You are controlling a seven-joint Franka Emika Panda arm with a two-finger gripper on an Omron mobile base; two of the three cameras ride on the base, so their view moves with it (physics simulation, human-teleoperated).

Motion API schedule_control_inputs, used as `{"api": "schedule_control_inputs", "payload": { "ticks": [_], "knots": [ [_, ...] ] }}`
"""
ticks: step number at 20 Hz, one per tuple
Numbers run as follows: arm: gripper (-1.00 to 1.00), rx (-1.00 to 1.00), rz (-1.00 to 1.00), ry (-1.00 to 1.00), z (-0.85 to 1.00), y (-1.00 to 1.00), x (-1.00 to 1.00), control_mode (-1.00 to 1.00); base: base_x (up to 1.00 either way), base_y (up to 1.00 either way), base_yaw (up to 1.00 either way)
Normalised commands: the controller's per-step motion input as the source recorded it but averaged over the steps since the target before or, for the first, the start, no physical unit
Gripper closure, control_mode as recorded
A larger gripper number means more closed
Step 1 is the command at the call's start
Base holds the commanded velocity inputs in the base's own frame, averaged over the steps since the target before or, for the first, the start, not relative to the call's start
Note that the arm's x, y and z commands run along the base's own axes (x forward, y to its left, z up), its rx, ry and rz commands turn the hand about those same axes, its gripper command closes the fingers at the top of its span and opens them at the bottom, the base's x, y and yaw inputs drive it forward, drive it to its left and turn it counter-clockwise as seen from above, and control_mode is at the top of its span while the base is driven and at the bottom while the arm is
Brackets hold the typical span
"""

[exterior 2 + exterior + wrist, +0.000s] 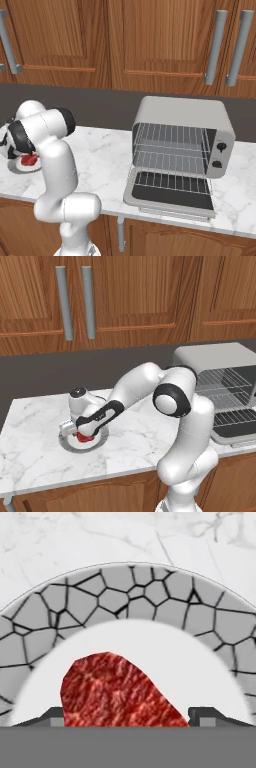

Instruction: Open the toaster oven door. Place the hotdog bun on the top rack in the toaster oven and place the steak on the bottom rack.

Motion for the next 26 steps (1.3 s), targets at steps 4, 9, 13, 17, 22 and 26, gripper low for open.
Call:
{"api": "schedule_control_inputs", "payload": {
  "ticks": [4,9,13,17,22,26],
  "knots": [
    [1.0,0.05,0.0,0.0,0.33,-0.25,-0.29,-1.0,0.0,0.0,0.0],
    [1.0,0.08,0.0,0.0,0.35,-0.35,-0.37,-1.0,0.0,0.0,0.0],
    [1.0,0.08,0.0,-0.06,0.33,-0.45,-0.44,-1.0,0.0,0.0,0.0],
    [1.0,0.09,0.0,-0.06,0.38,-0.47,-0.42,-1.0,0.0,0.0,0.0],
    [1.0,0.03,-0.04,-0.01,0.39,-0.5,-0.31,-1.0,0.0,0.0,0.0],
    [1.0,0.01,-0.09,0.0,0.46,-0.49,-0.15,-1.0,0.0,0.0,0.0]
  ]
}}
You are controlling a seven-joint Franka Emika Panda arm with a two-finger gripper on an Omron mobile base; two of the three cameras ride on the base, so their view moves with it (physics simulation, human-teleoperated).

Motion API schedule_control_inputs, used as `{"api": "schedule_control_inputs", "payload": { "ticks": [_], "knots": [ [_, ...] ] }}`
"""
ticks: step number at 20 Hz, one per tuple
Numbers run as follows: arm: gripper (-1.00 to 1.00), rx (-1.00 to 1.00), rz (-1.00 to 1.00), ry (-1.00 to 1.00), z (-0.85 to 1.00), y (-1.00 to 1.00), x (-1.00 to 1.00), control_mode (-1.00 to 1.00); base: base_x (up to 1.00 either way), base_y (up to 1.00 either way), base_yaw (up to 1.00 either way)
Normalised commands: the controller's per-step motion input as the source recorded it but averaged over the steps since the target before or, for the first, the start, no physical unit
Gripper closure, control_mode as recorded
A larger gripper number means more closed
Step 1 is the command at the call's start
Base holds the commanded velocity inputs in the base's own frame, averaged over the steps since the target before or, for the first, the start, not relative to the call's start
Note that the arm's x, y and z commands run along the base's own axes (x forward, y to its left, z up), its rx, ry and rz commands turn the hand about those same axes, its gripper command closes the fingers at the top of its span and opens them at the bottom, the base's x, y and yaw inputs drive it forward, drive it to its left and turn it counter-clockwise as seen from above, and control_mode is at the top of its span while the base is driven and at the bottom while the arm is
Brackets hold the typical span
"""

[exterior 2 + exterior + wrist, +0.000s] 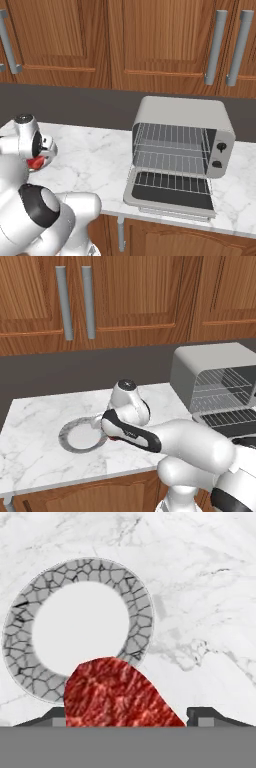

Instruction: Open the toaster oven door. Place the hotdog bun on the top rack in the toaster oven and place the steak on the bottom rack.

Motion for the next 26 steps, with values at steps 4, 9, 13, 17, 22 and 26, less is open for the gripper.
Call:
{"api": "schedule_control_inputs", "payload": {
  "ticks": [4,9,13,17,22,26],
  "knots": [
    [1.0,0.0,-0.2,0.02,0.46,-0.43,-0.01,-1.0,0.0,0.0,0.0],
    [1.0,0.0,-0.28,0.04,0.38,-0.45,0.0,-1.0,0.0,0.0,0.0],
    [1.0,0.01,-0.28,0.06,0.33,-0.51,-0.02,-1.0,0.0,0.0,0.0],
    [1.0,0.02,-0.22,0.03,0.26,-0.54,-0.1,-1.0,0.0,0.0,0.0],
    [1.0,0.03,-0.09,0.0,0.15,-0.62,-0.28,-1.0,0.0,0.0,0.0],
    [1.0,0.01,-0.01,-0.01,0.05,-0.71,-0.29,-1.0,0.0,0.0,0.0]
  ]
}}
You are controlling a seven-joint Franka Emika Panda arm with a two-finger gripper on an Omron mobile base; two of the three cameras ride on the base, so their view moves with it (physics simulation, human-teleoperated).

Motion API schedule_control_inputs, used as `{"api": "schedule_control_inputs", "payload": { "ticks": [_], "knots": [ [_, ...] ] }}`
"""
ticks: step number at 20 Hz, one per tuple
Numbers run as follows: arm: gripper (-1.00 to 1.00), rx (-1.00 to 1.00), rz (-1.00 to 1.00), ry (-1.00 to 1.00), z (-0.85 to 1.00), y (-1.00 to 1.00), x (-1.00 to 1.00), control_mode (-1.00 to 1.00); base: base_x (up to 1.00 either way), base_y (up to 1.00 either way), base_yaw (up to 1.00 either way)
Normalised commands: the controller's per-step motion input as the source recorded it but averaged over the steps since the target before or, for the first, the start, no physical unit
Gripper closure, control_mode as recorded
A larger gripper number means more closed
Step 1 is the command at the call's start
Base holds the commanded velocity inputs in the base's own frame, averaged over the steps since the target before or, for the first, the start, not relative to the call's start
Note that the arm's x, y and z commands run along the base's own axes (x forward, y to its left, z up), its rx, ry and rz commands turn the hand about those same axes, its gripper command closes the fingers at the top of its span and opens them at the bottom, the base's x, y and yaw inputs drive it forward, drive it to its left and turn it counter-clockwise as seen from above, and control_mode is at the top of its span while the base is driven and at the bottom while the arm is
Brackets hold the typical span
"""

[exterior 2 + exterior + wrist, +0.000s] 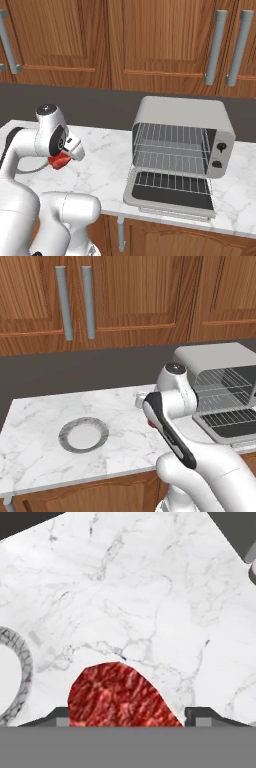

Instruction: Open the toaster oven door. Place the hotdog bun on the top rack in the toaster oven and place the steak on the bottom rack.

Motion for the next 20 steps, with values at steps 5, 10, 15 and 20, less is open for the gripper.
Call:
{"api": "schedule_control_inputs", "payload": {
  "ticks": [5,10,15,20],
  "knots": [
    [1.0,0.0,0.0,0.0,0.03,-0.74,-0.13,-1.0,0.0,0.0,0.0],
    [1.0,0.0,-0.07,0.0,0.05,-0.76,-0.01,-1.0,0.0,0.0,0.0],
    [1.0,0.0,-0.11,0.01,0.06,-0.75,0.0,-1.0,0.0,0.0,0.0],
    [1.0,0.0,-0.13,0.0,0.02,-0.74,0.05,-1.0,0.0,0.0,0.0]
  ]
}}
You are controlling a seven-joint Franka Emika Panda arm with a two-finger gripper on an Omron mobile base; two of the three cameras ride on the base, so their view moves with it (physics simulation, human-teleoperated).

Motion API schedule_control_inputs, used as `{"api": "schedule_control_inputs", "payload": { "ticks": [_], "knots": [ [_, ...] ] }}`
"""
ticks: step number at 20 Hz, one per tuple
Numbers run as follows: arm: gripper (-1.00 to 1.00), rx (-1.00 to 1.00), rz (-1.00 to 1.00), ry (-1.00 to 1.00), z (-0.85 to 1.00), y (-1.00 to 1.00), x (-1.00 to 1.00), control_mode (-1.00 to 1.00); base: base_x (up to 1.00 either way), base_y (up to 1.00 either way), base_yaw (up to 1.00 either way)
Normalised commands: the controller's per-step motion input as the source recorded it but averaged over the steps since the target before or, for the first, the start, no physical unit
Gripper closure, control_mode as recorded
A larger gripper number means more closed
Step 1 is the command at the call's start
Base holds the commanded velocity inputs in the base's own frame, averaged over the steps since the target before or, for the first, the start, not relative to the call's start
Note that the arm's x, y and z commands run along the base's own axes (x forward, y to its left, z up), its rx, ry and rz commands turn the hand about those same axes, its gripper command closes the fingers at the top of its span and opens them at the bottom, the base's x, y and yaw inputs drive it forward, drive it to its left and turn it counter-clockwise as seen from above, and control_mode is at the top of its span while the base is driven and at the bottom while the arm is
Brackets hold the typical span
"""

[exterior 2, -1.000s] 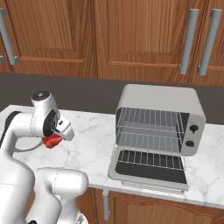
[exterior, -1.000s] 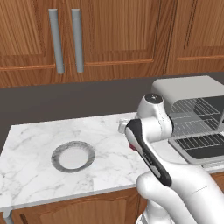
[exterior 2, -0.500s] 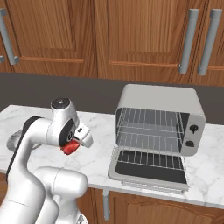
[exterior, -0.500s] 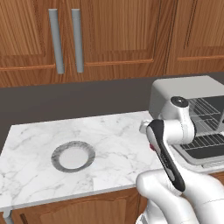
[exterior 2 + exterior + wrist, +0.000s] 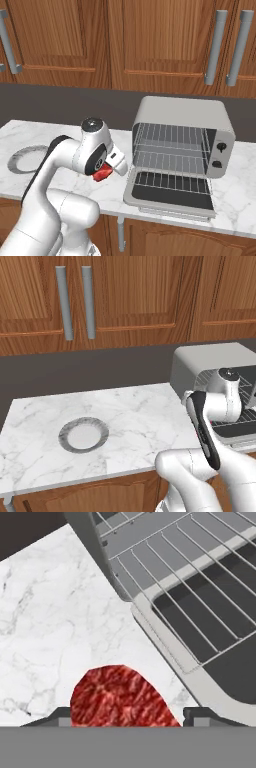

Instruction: Open the toaster oven door. Place the hotdog bun on the top rack in the toaster oven and place the steak on the bottom rack.

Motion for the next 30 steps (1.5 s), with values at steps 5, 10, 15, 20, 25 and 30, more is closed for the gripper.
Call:
{"api": "schedule_control_inputs", "payload": {
  "ticks": [5,10,15,20,25,30],
  "knots": [
    [1.0,0.0,-0.15,0.03,0.03,-0.68,0.17,-1.0,0.0,0.0,0.0],
    [1.0,0.01,-0.08,0.01,0.0,-0.66,0.21,-1.0,0.0,0.0,0.0],
    [1.0,0.02,-0.08,0.0,0.01,-0.61,0.19,-1.0,0.0,0.0,0.0],
    [1.0,0.0,-0.12,0.0,-0.06,-0.46,0.04,-1.0,0.0,0.0,0.0],
    [1.0,0.01,-0.12,0.0,-0.08,-0.34,0.16,-1.0,0.0,0.0,0.0],
    [1.0,0.01,-0.11,-0.01,-0.14,-0.38,0.1,-1.0,0.0,0.0,0.0]
  ]
}}
